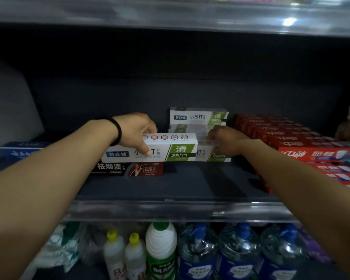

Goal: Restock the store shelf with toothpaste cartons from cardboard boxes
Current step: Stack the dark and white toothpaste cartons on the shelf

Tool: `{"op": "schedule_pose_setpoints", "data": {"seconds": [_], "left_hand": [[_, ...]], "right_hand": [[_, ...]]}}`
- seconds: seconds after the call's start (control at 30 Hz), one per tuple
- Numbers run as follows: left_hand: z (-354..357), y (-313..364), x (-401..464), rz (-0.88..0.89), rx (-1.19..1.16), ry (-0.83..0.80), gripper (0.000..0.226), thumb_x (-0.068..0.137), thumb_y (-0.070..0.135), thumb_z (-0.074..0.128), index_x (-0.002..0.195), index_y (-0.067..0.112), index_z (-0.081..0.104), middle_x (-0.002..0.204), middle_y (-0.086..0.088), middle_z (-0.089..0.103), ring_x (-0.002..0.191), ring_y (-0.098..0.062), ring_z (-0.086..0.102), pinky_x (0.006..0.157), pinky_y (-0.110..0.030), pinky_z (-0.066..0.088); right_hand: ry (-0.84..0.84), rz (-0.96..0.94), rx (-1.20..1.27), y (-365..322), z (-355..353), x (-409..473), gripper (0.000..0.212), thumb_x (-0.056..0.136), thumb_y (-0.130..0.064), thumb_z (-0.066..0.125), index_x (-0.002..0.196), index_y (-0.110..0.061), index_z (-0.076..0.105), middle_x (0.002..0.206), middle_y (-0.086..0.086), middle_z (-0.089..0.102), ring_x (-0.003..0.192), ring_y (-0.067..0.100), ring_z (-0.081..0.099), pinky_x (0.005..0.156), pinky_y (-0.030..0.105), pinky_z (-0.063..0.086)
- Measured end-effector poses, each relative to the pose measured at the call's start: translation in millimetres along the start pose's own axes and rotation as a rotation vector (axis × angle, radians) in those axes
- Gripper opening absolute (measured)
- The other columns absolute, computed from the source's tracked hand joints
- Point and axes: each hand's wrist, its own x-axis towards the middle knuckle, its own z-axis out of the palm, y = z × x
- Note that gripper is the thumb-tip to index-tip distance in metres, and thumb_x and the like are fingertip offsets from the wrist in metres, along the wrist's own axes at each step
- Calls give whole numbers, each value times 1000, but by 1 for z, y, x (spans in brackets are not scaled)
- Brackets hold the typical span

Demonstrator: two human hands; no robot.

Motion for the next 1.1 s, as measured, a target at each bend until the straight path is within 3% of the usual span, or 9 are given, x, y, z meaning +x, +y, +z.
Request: {"op": "schedule_pose_setpoints", "data": {"seconds": [0.17, 0.27, 0.47, 0.6, 0.73, 1.1], "left_hand": [[-1, 10, -3, 16, -20, 6, 40, 67, 30, 84, 100, 24, 62, 95, 8, 65, 86, -11, 60, 79, -31, 52], [-1, 23, -6, 26, -41, 12, 41, 66, 29, 85, 100, 22, 64, 93, 8, 66, 86, -11, 61, 80, -32, 52], [1, 59, -14, 74, -28, 24, 40, 65, 31, 85, 98, 21, 64, 93, 7, 64, 88, -14, 60, 80, -34, 53], [5, 87, -19, 125, -12, 17, 40, 66, 33, 84, 98, 22, 62, 93, 7, 62, 87, -15, 58, 79, -33, 52], [9, 104, -22, 150, 4, 7, 40, 66, 35, 83, 98, 21, 62, 93, 4, 63, 86, -16, 59, 78, -36, 53], [25, 91, -9, 91, 1, 17, 52, 68, 27, 84, 114, 18, 61, 108, 2, 64, 98, -17, 60, 88, -37, 52]], "right_hand": [[-7, -61, 113, -5, -29, -22, 69, 77, -12, 76, 138, -16, 45, 136, 1, 51, 125, 19, 49, 97, 25, 43], [-49, -122, 209, -11, -53, -46, 71, 77, -14, 78, 139, -18, 43, 131, -2, 52, 119, 13, 50, 90, 20, 41], [-194, -143, 339, -28, -85, -90, 78, 73, -19, 82, 138, -23, 41, 125, -10, 51, 112, 9, 50, 92, 20, 42], [-169, -167, 277, -32, -83, -109, 62, 75, -26, 81, 128, -20, 50, 117, -10, 56, 104, 8, 54, 79, 13, 44], [-126, -187, 225, -31, -78, -119, 39, 75, -27, 81, 109, -21, 62, 103, -11, 62, 94, 8, 60, 79, 22, 51], [-122, -106, 201, 2, -63, -120, 37, 76, -25, 79, 110, -20, 66, 105, -9, 64, 99, 12, 61, 87, 29, 52]]}}
